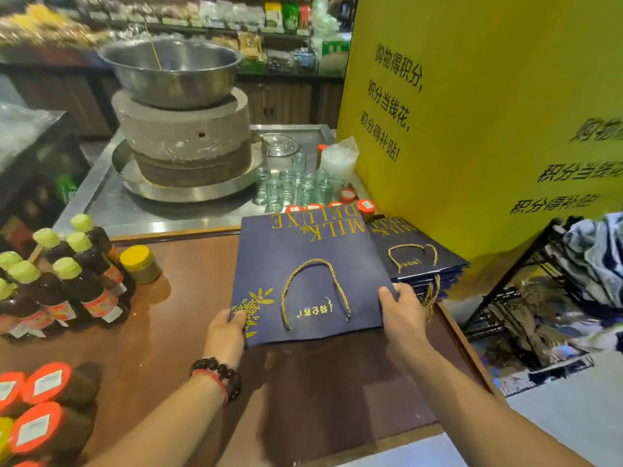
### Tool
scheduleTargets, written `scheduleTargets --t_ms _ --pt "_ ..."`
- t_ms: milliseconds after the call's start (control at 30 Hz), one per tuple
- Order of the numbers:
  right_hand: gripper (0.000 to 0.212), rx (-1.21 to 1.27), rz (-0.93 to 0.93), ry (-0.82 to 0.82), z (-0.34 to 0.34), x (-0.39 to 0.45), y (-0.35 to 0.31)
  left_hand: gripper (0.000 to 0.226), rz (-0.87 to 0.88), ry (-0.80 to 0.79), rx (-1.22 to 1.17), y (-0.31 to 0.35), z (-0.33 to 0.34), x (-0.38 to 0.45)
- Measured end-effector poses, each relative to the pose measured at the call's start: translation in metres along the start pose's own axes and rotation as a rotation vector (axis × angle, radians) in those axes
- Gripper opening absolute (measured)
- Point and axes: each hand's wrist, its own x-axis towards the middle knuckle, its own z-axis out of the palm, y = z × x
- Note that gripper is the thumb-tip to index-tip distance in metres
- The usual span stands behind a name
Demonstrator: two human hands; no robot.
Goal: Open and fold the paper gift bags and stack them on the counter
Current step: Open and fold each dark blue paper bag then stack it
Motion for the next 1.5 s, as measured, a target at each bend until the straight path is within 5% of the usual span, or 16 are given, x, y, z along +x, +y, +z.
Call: scheduleTargets --t_ms 233,533,667,767,967,1067,1267,1500 --pt "0.034 -0.244 -0.076 0.104 -0.077 0.089 0.000 0.019 0.033 -0.169 0.054 0.039 0.108 0.015" --pt "0.022 -0.415 -0.035 -0.001 -0.133 0.229 0.020 0.017 -0.028 -0.136 0.095 0.056 0.249 0.036" --pt "0.023 -0.483 -0.024 -0.083 -0.138 0.276 0.044 0.038 -0.051 -0.074 0.233 0.043 0.288 0.050" --pt "0.018 -0.487 -0.020 -0.139 -0.134 0.303 0.055 0.022 -0.047 -0.001 0.366 0.043 0.307 0.052" --pt "0.026 -0.528 0.053 -0.191 -0.122 0.325 0.074 0.026 -0.060 0.079 0.633 0.024 0.321 0.072" --pt "0.042 -0.537 0.098 -0.206 -0.118 0.326 0.077 0.025 -0.062 0.076 0.691 0.013 0.319 0.080" --pt "0.033 -0.528 0.120 -0.281 -0.118 0.337 0.081 0.020 -0.083 0.049 0.713 0.008 0.316 0.082" --pt "0.016 -0.195 0.377 -0.481 -0.116 0.364 0.076 0.099 -0.217 -0.084 0.582 0.010 0.304 0.104"
